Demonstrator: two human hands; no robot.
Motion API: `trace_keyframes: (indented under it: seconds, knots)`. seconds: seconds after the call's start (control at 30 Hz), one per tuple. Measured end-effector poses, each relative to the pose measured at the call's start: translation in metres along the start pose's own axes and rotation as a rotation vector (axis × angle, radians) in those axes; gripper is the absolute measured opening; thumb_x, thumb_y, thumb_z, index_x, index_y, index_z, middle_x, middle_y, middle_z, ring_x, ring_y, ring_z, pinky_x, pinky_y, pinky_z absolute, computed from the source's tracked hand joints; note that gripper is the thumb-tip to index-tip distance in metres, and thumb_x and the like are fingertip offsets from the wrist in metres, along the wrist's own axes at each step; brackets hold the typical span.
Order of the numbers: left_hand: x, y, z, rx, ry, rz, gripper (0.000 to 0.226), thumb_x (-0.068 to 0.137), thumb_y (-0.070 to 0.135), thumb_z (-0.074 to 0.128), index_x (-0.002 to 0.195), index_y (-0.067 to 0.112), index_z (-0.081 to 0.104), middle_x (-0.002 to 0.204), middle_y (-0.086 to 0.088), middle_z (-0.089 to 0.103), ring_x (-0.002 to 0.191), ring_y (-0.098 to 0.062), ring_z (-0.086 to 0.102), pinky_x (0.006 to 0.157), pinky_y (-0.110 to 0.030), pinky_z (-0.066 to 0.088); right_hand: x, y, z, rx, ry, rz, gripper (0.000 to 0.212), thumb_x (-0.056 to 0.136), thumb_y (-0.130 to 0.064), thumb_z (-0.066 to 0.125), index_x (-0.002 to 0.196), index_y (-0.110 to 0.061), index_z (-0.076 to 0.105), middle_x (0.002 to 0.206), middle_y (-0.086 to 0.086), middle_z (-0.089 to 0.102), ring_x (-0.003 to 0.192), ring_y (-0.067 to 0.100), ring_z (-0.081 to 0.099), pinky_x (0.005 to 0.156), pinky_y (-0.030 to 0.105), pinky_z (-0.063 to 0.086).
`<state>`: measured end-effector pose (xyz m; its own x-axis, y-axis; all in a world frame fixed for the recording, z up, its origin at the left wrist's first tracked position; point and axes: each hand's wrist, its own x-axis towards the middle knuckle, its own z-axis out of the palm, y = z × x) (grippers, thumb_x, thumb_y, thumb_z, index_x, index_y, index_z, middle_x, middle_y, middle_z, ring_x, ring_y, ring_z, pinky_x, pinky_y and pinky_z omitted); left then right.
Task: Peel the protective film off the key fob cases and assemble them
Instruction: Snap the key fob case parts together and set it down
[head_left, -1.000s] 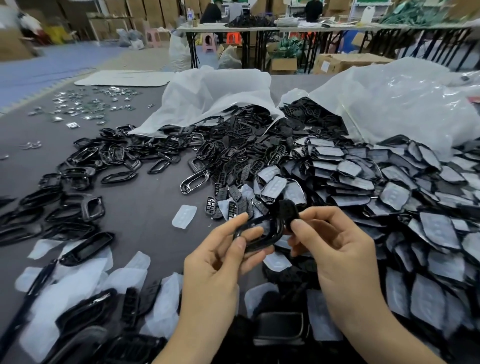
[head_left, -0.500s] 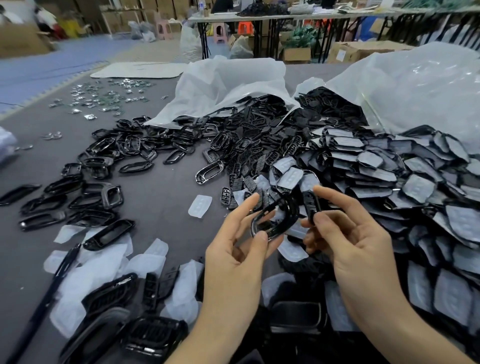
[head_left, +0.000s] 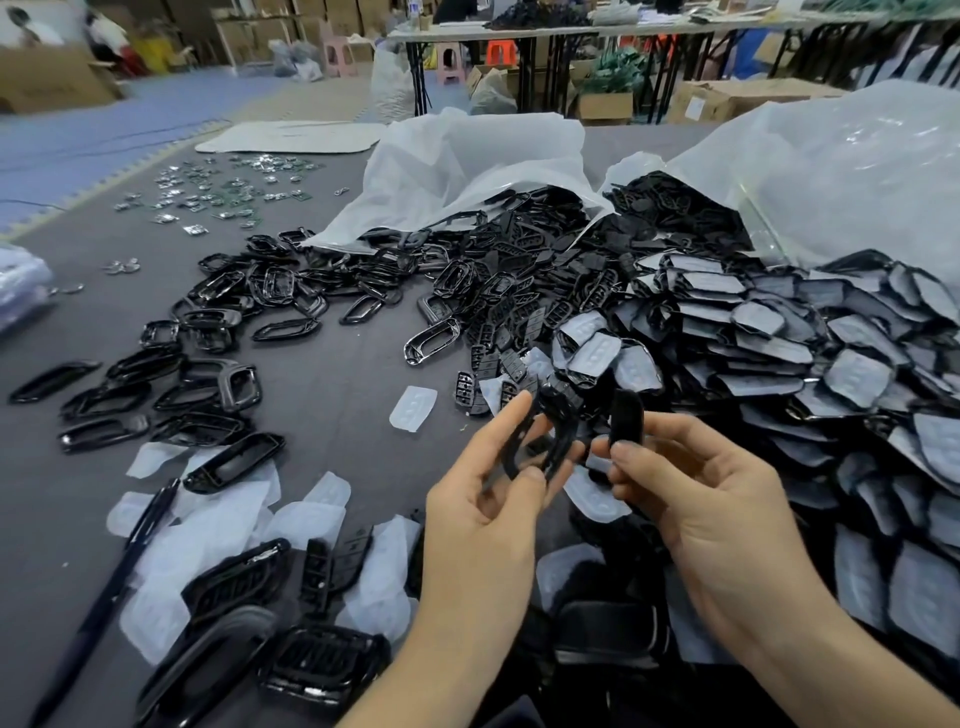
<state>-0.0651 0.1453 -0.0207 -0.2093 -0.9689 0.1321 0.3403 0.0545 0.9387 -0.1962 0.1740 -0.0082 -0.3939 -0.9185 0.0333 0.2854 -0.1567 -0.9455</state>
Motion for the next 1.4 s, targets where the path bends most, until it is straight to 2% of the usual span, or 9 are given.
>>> trace_keyframes:
  seconds: [0.13,0.27,0.4,0.53,0.77,0.87,1.07,1.23,1.4]
  knots:
    - [-0.001,-0.001,-0.001,0.155,-0.038,-0.046,0.043,0.086,0.009,0.060,0.119,0.036,0.065,0.103,0.011,0.070,0.101,-0.005,0.062,0.098,-0.030,0.048,0.000,-0.001,-0.002,-0.122,0.017,-0.068,0.013,0.066,-0.014,0.074,0.074,-0.024,0.076,0.064,0.002,0.069,0.058,0.007,0.061,0.059,0.014,0.050]
    - [-0.003,0.000,0.005,0.140,-0.094,-0.019,0.040,0.086,0.003,0.061,0.112,0.033,0.070,0.099,0.010,0.071,0.095,-0.007,0.065,0.092,-0.027,0.050,-0.002,-0.004,-0.004,-0.618,0.014,-0.447,0.030,0.074,0.004,0.074,0.078,-0.025,0.075,0.077,-0.004,0.069,0.074,0.009,0.066,0.068,0.015,0.049]
    - [-0.002,0.002,0.005,0.213,-0.051,0.100,0.026,0.085,-0.002,0.066,0.088,0.022,0.074,0.073,0.012,0.068,0.075,0.000,0.064,0.082,-0.026,0.056,-0.002,-0.006,-0.006,-0.881,-0.035,-0.752,0.018,0.074,0.008,0.076,0.083,-0.008,0.074,0.084,-0.002,0.064,0.078,0.006,0.062,0.070,0.012,0.047]
    - [-0.002,0.003,0.003,0.234,-0.022,0.158,0.027,0.083,0.000,0.069,0.081,0.026,0.072,0.096,0.010,0.074,0.098,-0.005,0.068,0.082,-0.018,0.052,-0.004,-0.005,-0.006,-0.730,-0.059,-0.660,0.025,0.075,-0.002,0.071,0.092,-0.019,0.067,0.088,-0.010,0.067,0.082,0.010,0.066,0.073,0.020,0.052]
    - [-0.004,0.006,0.003,0.264,0.044,0.256,0.022,0.080,-0.001,0.072,0.083,0.021,0.070,0.097,0.013,0.074,0.095,-0.001,0.068,0.076,-0.010,0.050,-0.006,-0.002,-0.003,-0.547,-0.081,-0.573,0.048,0.076,-0.010,0.071,0.103,-0.042,0.048,0.096,-0.013,0.067,0.086,0.008,0.069,0.075,0.015,0.051]
    - [-0.003,0.008,0.002,0.269,0.055,0.269,0.024,0.080,-0.002,0.071,0.088,0.021,0.069,0.096,0.013,0.073,0.094,-0.001,0.068,0.076,-0.010,0.050,-0.006,-0.001,-0.003,-0.559,-0.079,-0.593,0.041,0.080,-0.012,0.074,0.103,-0.038,0.052,0.095,-0.012,0.067,0.085,0.008,0.069,0.076,0.016,0.052]
    - [-0.002,0.008,0.001,0.287,0.048,0.233,0.031,0.082,0.006,0.071,0.096,0.033,0.067,0.093,0.009,0.073,0.090,-0.007,0.069,0.078,-0.020,0.053,-0.002,-0.003,-0.006,-0.687,-0.080,-0.729,0.012,0.081,-0.001,0.071,0.089,-0.011,0.070,0.089,-0.005,0.067,0.084,0.013,0.066,0.073,0.022,0.052]
    - [-0.003,0.008,0.003,0.182,0.040,0.156,0.024,0.089,0.007,0.063,0.100,0.027,0.071,0.093,0.007,0.075,0.083,-0.006,0.070,0.075,-0.014,0.053,-0.003,-0.007,-0.006,-0.628,-0.079,-0.678,0.017,0.083,-0.009,0.070,0.092,-0.023,0.067,0.090,-0.012,0.069,0.082,0.008,0.068,0.074,0.016,0.052]
    - [0.000,0.009,0.006,0.005,0.009,0.072,0.021,0.090,0.015,0.052,0.100,0.013,0.070,0.093,-0.002,0.076,0.088,-0.008,0.071,0.076,-0.013,0.053,-0.003,-0.007,-0.005,-0.482,-0.028,-0.533,0.018,0.083,-0.009,0.067,0.087,-0.026,0.065,0.082,-0.004,0.070,0.070,0.011,0.069,0.067,0.014,0.052]
